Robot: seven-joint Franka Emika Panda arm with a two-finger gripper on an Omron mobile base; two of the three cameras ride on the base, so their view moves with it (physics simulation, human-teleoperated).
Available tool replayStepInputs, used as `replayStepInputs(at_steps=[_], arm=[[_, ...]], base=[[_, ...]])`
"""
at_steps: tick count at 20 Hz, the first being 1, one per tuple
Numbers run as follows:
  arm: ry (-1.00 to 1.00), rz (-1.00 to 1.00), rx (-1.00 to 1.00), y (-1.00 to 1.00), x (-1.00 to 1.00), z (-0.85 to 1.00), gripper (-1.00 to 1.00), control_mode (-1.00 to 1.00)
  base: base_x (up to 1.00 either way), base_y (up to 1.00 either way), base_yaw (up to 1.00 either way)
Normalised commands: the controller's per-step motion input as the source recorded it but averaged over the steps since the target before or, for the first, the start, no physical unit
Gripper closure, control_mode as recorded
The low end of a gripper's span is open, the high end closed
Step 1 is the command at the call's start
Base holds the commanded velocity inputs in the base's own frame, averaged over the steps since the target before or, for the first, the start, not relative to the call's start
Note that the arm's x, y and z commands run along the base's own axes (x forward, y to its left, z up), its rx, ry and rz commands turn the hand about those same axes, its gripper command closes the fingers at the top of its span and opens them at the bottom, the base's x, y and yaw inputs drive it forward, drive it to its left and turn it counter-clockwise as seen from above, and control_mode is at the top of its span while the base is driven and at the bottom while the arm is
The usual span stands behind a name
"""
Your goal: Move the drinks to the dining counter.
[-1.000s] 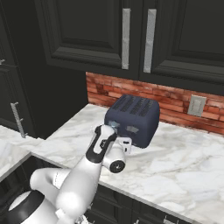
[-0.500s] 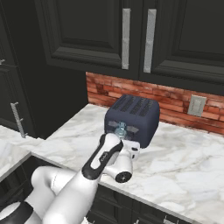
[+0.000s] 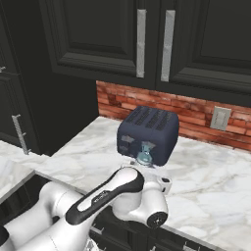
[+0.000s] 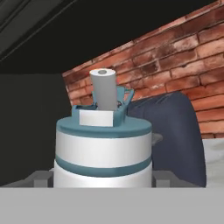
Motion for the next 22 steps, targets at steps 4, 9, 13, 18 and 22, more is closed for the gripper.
replayStepInputs(at_steps=[4,9,13,18,22], arm=[[0.0,0.0,0.0,-0.06,-0.61,0.64,1.0,-1.0],[-0.02,0.0,0.0,-0.09,-0.49,0.87,1.0,-1.0],[-0.01,0.0,0.0,0.0,-0.67,0.39,1.0,-1.0],[-0.02,0.0,0.0,0.07,-0.69,0.03,1.0,-1.0],[-0.01,0.0,0.0,0.21,-0.39,0.11,1.0,-1.0]], base=[[0.0,0.0,0.0],[0.0,0.0,0.0],[0.0,0.0,0.0],[0.0,0.0,0.0],[0.0,0.0,0.0]])
